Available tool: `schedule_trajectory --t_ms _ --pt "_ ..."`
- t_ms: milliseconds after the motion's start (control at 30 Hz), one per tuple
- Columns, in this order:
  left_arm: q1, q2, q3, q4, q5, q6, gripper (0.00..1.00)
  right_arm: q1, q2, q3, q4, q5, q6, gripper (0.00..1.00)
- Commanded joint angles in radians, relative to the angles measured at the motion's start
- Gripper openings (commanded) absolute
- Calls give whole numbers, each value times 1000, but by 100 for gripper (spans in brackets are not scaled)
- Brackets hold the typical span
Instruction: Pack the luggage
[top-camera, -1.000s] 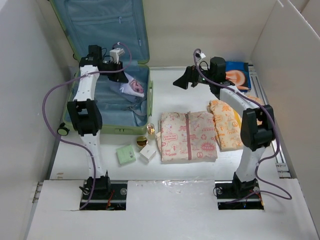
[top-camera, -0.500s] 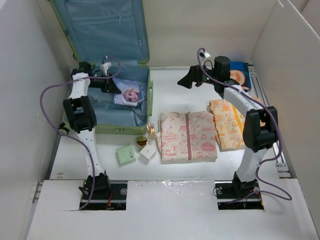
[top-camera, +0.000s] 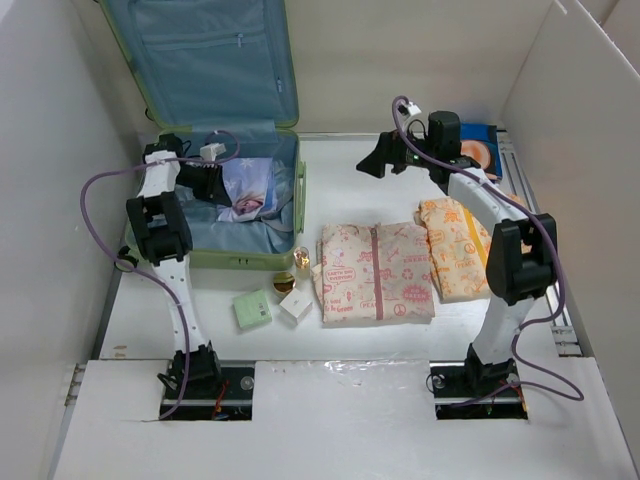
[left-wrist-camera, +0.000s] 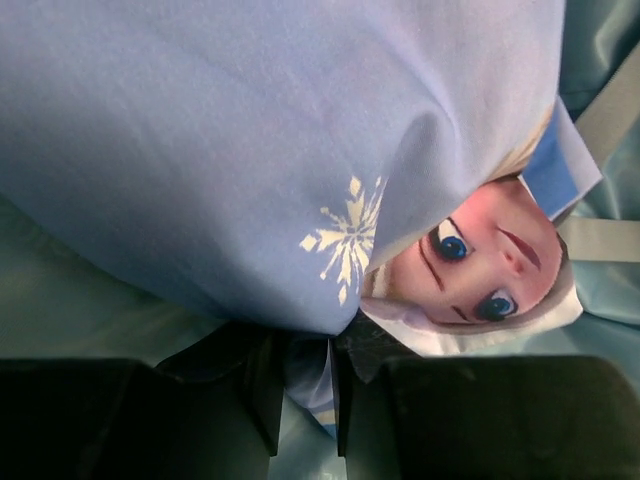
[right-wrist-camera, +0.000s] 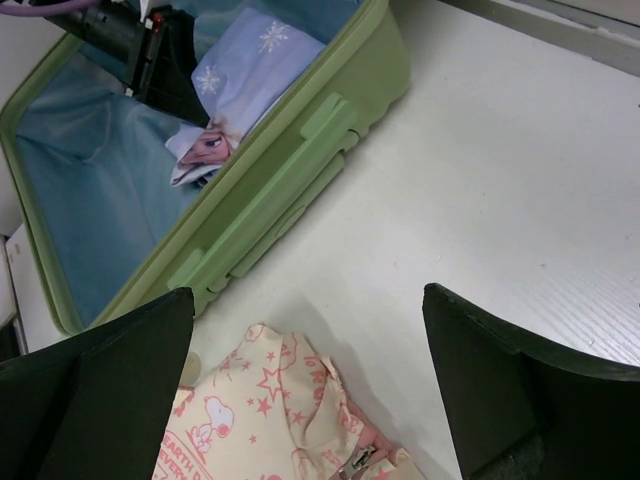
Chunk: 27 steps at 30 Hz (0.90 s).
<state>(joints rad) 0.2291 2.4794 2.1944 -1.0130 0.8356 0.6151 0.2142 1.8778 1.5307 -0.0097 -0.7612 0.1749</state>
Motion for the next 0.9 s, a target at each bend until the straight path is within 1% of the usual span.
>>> schedule_trajectory --t_ms 0,133,233,267,367,400,433,467,500,533,567,600,633,667,700,733,767,800,833,867 --pt "-31 -76 -1 65 -121 -33 17 -4 -49 45 -9 14 -37 100" --pt "-73 -88 25 149 -121 -102 17 -4 -59 36 -9 23 -37 100" --pt "-83 -88 34 208 -58 -146 17 -4 -68 36 -9 23 -37 100" --pt "-83 -88 34 233 -58 -173 17 -4 -68 36 -9 34 -37 100" --pt "-108 -67 71 244 -72 -199 17 -4 -77 25 -18 75 -37 100" --pt "-119 -66 93 244 -81 -199 19 -4 -77 25 -27 91 -37 100" --pt "-138 -66 93 244 -98 -184 23 -15 -86 25 -53 111 -37 100" --pt "-148 -66 93 244 -139 -170 25 -15 -86 25 -73 138 -37 100" --pt "-148 -66 93 244 -157 -170 27 -28 -86 25 -100 217 -37 100" --pt "-157 -79 82 244 -171 -170 31 -53 -98 40 -131 264 -37 100" --pt "-157 -91 73 260 -184 -170 42 -68 -111 52 -192 310 -46 100" --pt "-157 -105 61 275 -228 -188 48 -85 -111 52 -223 414 -46 100" --pt "-146 -123 30 318 -262 -199 53 -120 -124 66 -252 471 -58 100" --pt "-146 -163 21 336 -295 -209 65 -139 -134 81 -300 526 -89 100" --pt "-146 -184 12 356 -356 -209 79 -157 -134 82 -318 577 -107 100" --pt "-146 -207 -2 399 -390 -209 88 -176 -134 97 -331 653 -126 100" --pt "-155 -249 -2 421 -426 -209 100 -214 -134 115 -331 677 -150 100" --pt "-155 -266 -13 442 -461 -209 100 -229 -125 124 -331 713 -185 100" --pt "-165 -281 -13 459 -527 -209 100 -240 -124 134 -331 799 -207 100" --pt "-165 -295 -13 481 -558 -196 100 -249 -124 134 -317 857 -230 100"
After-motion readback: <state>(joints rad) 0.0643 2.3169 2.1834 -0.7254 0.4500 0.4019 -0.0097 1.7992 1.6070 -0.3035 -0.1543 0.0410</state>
